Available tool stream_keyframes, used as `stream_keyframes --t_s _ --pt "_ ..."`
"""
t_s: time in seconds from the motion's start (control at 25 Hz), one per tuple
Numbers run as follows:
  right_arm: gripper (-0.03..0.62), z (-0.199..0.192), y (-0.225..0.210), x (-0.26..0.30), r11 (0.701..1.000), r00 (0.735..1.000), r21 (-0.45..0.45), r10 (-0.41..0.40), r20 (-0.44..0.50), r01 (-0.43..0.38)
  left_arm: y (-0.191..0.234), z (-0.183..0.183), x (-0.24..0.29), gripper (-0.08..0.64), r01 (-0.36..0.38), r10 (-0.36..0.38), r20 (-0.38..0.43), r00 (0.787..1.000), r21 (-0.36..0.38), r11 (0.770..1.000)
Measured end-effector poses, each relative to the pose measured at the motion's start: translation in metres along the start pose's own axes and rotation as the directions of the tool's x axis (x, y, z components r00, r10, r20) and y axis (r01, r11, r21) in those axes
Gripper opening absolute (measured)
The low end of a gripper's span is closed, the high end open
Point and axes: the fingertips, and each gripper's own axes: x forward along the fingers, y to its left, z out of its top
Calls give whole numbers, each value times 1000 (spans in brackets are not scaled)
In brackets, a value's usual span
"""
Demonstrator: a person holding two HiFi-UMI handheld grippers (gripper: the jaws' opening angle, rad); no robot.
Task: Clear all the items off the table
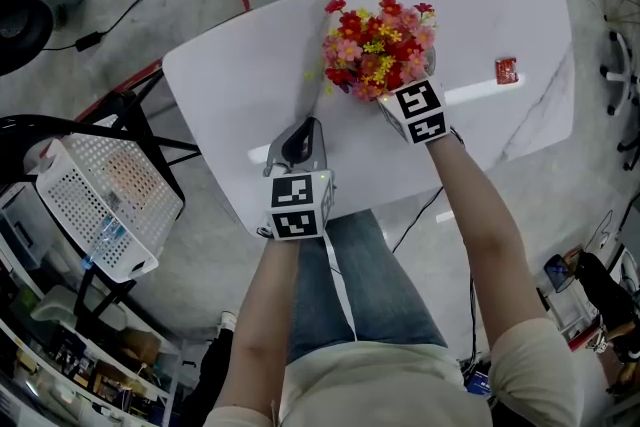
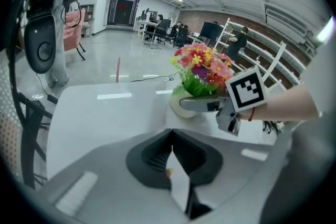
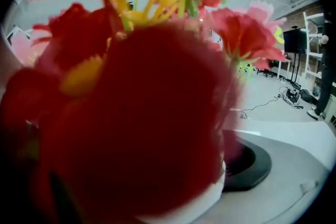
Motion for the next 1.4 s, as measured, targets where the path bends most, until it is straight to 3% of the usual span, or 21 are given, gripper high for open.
stream_keyframes --t_s 0.76,1.4 --pt "597 15 27 -30 999 999 17 -39 31 39 0 1 -26 9 3 -4 46 999 13 1000" --pt "597 44 88 -72 999 997 -7 -50 52 50 10 -7 -89 9 5 -6 104 995 17 1000"
